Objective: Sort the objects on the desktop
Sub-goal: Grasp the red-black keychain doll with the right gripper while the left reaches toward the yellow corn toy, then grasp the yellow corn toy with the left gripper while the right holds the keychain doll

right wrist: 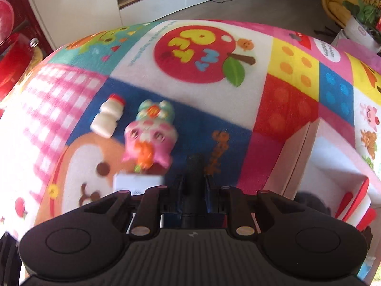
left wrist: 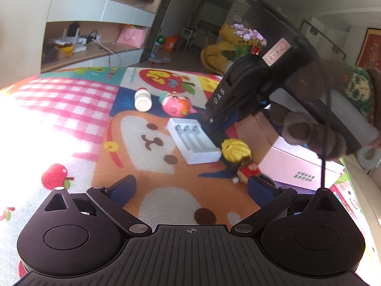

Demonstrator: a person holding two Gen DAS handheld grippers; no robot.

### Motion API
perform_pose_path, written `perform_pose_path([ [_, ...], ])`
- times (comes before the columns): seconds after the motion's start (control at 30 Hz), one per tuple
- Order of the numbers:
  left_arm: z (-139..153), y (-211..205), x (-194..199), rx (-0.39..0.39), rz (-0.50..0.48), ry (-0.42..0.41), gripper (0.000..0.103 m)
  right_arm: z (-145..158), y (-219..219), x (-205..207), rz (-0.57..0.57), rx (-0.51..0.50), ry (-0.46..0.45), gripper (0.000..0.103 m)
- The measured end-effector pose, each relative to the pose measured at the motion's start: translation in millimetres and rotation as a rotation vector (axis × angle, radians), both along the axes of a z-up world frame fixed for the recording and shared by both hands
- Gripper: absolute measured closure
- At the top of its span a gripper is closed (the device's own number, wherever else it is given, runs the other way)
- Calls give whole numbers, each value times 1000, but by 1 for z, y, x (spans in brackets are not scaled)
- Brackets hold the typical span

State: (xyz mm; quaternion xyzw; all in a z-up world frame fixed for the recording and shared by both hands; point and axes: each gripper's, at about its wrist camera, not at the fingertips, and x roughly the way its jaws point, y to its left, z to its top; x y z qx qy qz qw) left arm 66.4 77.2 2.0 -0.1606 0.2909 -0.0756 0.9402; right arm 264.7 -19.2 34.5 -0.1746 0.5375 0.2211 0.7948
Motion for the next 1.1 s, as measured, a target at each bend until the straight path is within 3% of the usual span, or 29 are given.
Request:
perform_pose_path([
  [0.1,4,-6,-6,34,-71,1,1,4,-9,-33,24,44,44,85],
  [0.23,6,-27,-27,150,-209,15,1,8,-20,-84,112,68,55,85],
  [0.37,5,-46,-47,189,-304,23,1,25,-45,-126,159,118,-14,84],
  [0.43,4,-53,-49,187,-330,28,1,45,-68,-146,145,185,-98,75],
  [0.47,4,-55,-49,194,-330,28,1,53,-81,-154,133,220,-130,65],
  [0.57,5,-60,-46,231,-282,39,1,66,-120,-186,87,267,-249,47],
  [0.73,11,-53,-37,222,-167,56,1,42,-156,-230,97,250,-298,46],
  [0.93,20,-57,-35,227,-172,61,1,-4,-138,-241,144,198,-310,46],
  [1.03,22,-61,-37,243,-208,57,1,-7,-145,-241,164,199,-288,67],
  [1.1,20,-66,-36,238,-224,67,1,-2,-160,-243,137,186,-322,70],
])
